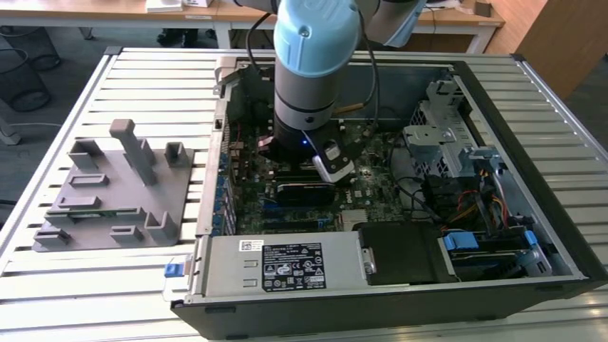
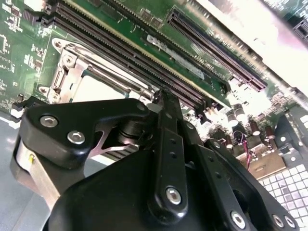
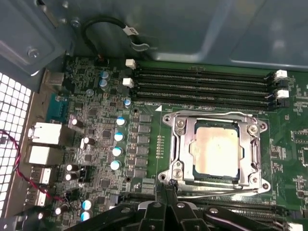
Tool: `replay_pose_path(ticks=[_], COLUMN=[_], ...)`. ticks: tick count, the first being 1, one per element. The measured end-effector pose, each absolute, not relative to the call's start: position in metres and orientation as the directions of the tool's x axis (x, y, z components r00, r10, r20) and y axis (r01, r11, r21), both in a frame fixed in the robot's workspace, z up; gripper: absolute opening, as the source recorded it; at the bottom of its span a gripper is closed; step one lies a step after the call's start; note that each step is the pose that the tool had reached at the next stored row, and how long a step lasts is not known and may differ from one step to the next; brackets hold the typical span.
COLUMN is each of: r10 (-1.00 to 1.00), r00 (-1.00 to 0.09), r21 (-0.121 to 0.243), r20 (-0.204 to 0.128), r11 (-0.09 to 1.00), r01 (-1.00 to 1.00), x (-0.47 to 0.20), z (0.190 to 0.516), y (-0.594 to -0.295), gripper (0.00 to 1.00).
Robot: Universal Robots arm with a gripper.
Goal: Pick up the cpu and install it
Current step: 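Install the second cpu locking lever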
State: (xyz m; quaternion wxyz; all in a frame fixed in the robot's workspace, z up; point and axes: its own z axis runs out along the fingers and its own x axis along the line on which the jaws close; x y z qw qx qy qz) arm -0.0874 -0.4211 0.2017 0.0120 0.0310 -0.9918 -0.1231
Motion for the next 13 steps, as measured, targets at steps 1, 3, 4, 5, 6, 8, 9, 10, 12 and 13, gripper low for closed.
replay_pose_path(ticks=[1, 3, 4, 5, 6, 8, 9, 10, 12, 13], r10=[-0.064, -0.064, -0.064, -0.064, -0.064, -0.064, -0.064, -0.064, -0.064, -0.064], r00=[-0.998, -0.998, -0.998, -0.998, -0.998, -0.998, -0.998, -0.998, -0.998, -0.998], r21=[0.245, 0.245, 0.245, 0.245, 0.245, 0.245, 0.245, 0.245, 0.245, 0.245], r20=[0.016, 0.016, 0.016, 0.016, 0.016, 0.016, 0.016, 0.016, 0.017, 0.016], r11=[0.968, 0.968, 0.968, 0.968, 0.968, 0.968, 0.968, 0.968, 0.968, 0.968], r01=[-0.059, -0.058, -0.058, -0.058, -0.058, -0.058, -0.058, -0.058, -0.058, -0.058], x=[-0.0873, -0.0874, -0.0874, -0.0874, -0.0873, -0.0872, -0.0872, -0.0871, -0.0870, -0.0870], z=[0.2016, 0.2016, 0.2016, 0.2015, 0.2013, 0.2011, 0.2009, 0.2007, 0.2001, 0.1997], y=[-0.4219, -0.4232, -0.4236, -0.4238, -0.4239, -0.4243, -0.4244, -0.4246, -0.4248, -0.4249], gripper=[0.11, 0.11, 0.11, 0.11, 0.11, 0.11, 0.11, 0.11, 0.11, 0.11])
